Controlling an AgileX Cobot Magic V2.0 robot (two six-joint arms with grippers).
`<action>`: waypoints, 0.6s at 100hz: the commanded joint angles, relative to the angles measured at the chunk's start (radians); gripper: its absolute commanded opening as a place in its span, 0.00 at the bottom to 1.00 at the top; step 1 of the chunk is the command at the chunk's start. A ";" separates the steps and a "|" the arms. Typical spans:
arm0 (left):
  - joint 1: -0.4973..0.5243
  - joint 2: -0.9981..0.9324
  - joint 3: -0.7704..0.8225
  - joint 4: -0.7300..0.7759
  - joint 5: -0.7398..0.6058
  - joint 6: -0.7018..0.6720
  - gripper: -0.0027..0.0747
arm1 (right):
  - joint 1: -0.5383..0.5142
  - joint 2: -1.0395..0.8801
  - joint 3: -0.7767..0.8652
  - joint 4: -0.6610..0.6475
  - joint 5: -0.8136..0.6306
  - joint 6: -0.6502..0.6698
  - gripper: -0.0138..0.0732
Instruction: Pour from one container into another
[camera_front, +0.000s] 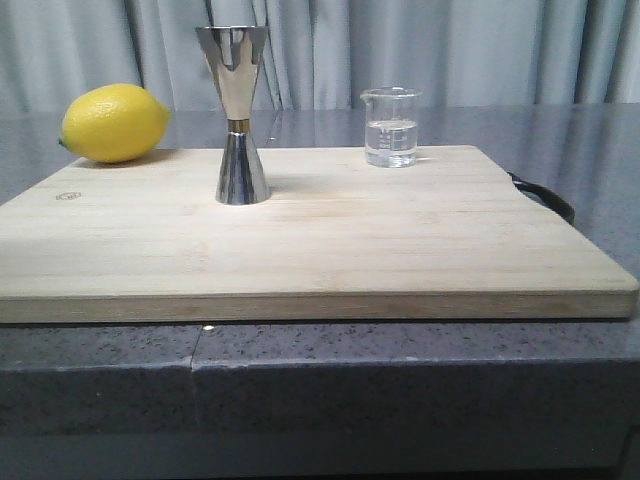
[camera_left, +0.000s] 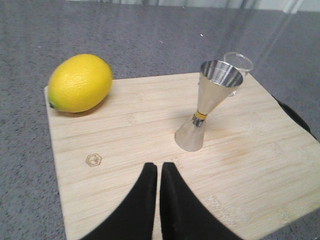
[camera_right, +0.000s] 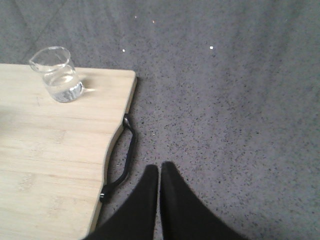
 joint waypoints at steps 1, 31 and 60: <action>-0.049 0.068 -0.064 -0.014 -0.056 0.062 0.10 | 0.001 0.053 -0.038 -0.003 -0.115 -0.015 0.26; -0.147 0.259 -0.071 -0.014 -0.189 0.109 0.72 | 0.003 0.213 -0.038 0.037 -0.225 -0.015 0.59; -0.222 0.417 -0.067 -0.016 -0.417 0.109 0.71 | 0.005 0.236 -0.038 0.048 -0.242 -0.015 0.59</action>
